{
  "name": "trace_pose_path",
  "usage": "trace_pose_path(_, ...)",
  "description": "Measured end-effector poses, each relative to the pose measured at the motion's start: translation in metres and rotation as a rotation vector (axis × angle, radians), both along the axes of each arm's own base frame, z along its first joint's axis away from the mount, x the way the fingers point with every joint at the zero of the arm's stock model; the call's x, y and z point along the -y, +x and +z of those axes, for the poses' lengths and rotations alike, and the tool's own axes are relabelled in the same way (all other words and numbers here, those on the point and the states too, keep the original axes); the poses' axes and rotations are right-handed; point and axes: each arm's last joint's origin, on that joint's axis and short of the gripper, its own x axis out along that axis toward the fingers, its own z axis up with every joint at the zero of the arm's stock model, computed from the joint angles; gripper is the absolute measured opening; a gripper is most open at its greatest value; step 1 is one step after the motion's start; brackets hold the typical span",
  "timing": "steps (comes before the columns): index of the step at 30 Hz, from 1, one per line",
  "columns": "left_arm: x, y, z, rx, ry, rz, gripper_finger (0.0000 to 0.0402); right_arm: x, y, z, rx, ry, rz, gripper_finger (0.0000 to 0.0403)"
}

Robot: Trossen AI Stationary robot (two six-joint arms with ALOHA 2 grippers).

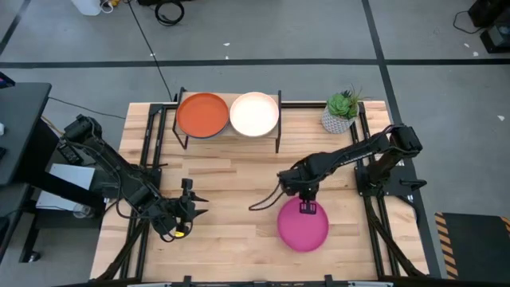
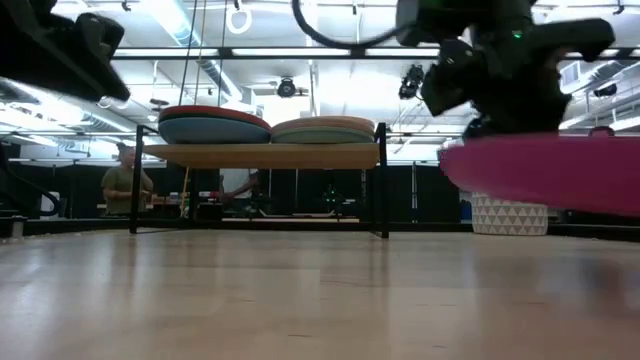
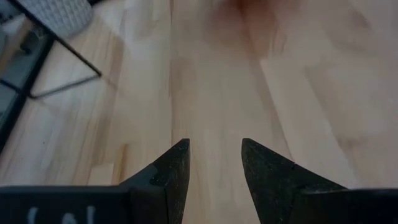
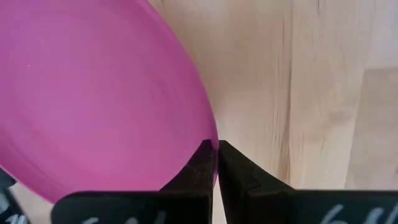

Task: Place and stack plates onto a shelf
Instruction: Stack the pink plate on top of the orange plate on the shelf

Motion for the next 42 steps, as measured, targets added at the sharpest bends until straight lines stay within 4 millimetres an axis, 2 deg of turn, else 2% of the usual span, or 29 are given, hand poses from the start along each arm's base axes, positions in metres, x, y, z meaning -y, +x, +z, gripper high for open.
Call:
trace_pose_path(3,0.001,0.008,0.002,0.035,0.014,-0.008,0.0153,0.011,0.006,0.007,0.029,0.042,0.003,0.0013)
trace_pose_path(9,-0.011,0.033,-0.005,0.010,0.054,-0.016,0.0153,0.046,0.020,0.024,0.089,0.066,-0.140,0.0013)
trace_pose_path(12,-0.015,0.042,-0.009,0.005,0.122,-0.034,0.0153,0.059,0.021,0.026,0.094,0.091,-0.182,0.0013)
trace_pose_path(16,-0.010,0.052,-0.007,0.073,0.245,-0.090,0.0158,0.074,0.020,0.026,0.105,0.134,-0.199,0.0019)
trace_pose_path(20,-0.003,0.064,-0.008,0.117,0.394,-0.137,0.0180,0.086,0.021,0.027,0.125,0.139,-0.246,0.0015)
trace_pose_path(28,0.002,0.102,-0.010,0.008,0.729,-0.186,0.0233,0.095,0.024,0.028,0.159,0.180,-0.323,0.0018)
trace_pose_path(34,0.002,0.122,-0.011,-0.085,0.966,-0.256,0.0238,0.096,0.025,0.028,0.164,0.181,-0.335,0.0017)
trace_pose_path(39,-0.005,0.134,-0.018,-0.150,1.088,-0.352,0.0238,0.096,0.027,0.028,0.181,0.181,-0.333,0.0018)
trace_pose_path(42,-0.009,0.143,-0.019,-0.126,1.124,-0.335,0.0238,0.096,0.028,0.029,0.192,0.181,-0.332,0.0018)
